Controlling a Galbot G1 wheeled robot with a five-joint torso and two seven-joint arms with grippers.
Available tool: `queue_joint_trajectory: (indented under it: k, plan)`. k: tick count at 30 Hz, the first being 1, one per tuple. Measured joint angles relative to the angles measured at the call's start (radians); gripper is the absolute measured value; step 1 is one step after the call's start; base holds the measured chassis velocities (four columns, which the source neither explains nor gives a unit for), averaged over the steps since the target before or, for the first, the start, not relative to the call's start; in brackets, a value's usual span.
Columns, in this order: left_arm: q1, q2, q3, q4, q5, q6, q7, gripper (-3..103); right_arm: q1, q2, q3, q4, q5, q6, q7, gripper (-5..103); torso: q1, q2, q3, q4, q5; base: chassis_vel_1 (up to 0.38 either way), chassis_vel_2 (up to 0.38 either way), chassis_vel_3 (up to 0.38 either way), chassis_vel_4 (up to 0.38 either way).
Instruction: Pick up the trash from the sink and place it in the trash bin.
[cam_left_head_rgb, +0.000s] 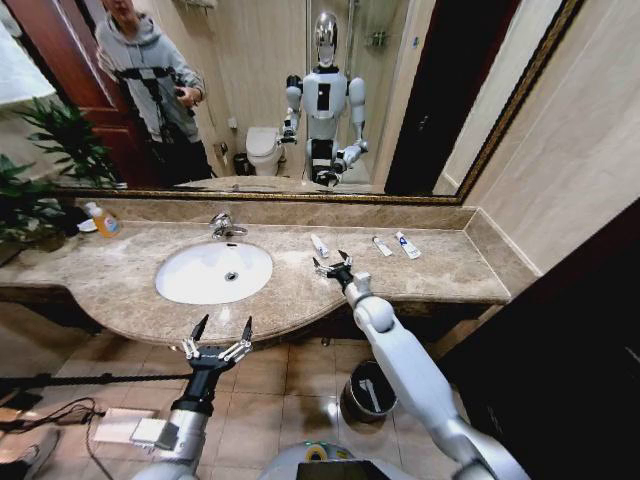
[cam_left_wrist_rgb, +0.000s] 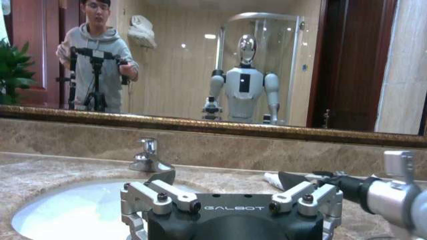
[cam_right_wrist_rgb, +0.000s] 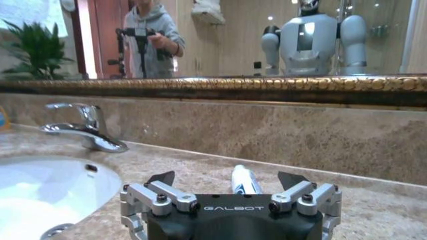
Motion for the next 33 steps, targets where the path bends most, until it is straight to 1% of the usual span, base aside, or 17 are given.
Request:
queue_joint_trajectory:
  k: [13,16,20,21,23,26,27,29,30,31,32,33]
  plan:
    - [0.0,0.0,0.0,0.0,0.0,0.0,0.0,100,0.111,0.039,-0.026,-0.162,-0.029,0.005,0.016,100,0.0,0.0,0.0,-0.0001,0.0,0.0,0.0,0.0,0.0]
    - [0.0,0.0,0.0,0.0,0.0,0.0,0.0,100,0.133,0.056,-0.023,-0.219,-0.055,0.021,0.013,100,0.0,0.0,0.0,-0.0001,-0.0001,0.0,0.0,0.0,0.0]
    - [0.0,0.0,0.0,0.0,0.0,0.0,0.0,100,0.143,0.077,-0.014,-0.262,-0.067,0.035,-0.002,101,0.0,0.0,0.0,-0.0002,-0.0001,0.0,0.0,0.0,0.0]
    - [0.0,0.0,0.0,0.0,0.0,0.0,0.0,100,0.145,0.085,-0.01,-0.272,-0.07,0.04,-0.004,97,0.0,0.0,0.0,-0.0001,0.0,0.0,0.0,0.0,0.0]
    - [0.0,0.0,0.0,0.0,0.0,0.0,0.0,100,0.147,0.092,-0.008,-0.28,-0.072,0.045,-0.004,97,0.0,0.0,0.0,-0.0001,0.0,0.0,0.0,0.0,0.0]
    - [0.0,0.0,0.0,0.0,0.0,0.0,0.0,100,0.15,0.102,-0.005,-0.29,-0.076,0.052,-0.006,82,0.0,0.0,0.0,-0.0001,-0.0001,0.0,0.0,0.0,0.0]
    - [0.0,0.0,0.0,0.0,0.0,0.0,0.0,100,0.15,0.102,-0.005,-0.29,-0.076,0.052,-0.006,82,0.0,0.0,0.0,-0.0001,-0.0001,0.0,0.0,0.0,0.0]
    - [0.0,0.0,0.0,0.0,0.0,0.0,0.0,100,0.151,0.106,-0.005,-0.297,-0.079,0.055,-0.008,71,0.0,0.0,0.0,-0.0001,0.0,0.0,0.0,0.0,0.0]
    - [0.0,0.0,0.0,0.0,0.0,0.0,0.0,100,0.151,0.107,-0.005,-0.301,-0.08,0.056,-0.008,71,0.0,0.0,0.0,-0.0001,0.0,0.0,0.0,0.0,0.0]
    - [0.0,0.0,0.0,0.0,0.0,0.0,0.0,100,0.151,0.107,-0.004,-0.305,-0.081,0.058,-0.008,65,0.0,0.0,0.0,-0.0001,0.0,0.0,0.0,0.0,0.0]
    - [0.0,0.0,0.0,0.0,0.0,0.0,0.0,100,0.151,0.107,-0.004,-0.305,-0.081,0.058,-0.008,65,0.0,0.0,0.0,-0.0001,0.0,0.0,0.0,0.0,0.0]
    - [0.0,0.0,0.0,0.0,0.0,0.0,0.0,100,0.151,0.108,-0.003,-0.308,-0.082,0.061,-0.008,60,0.0,0.0,0.0,-0.0001,0.0,0.0,0.0,0.0,0.0]
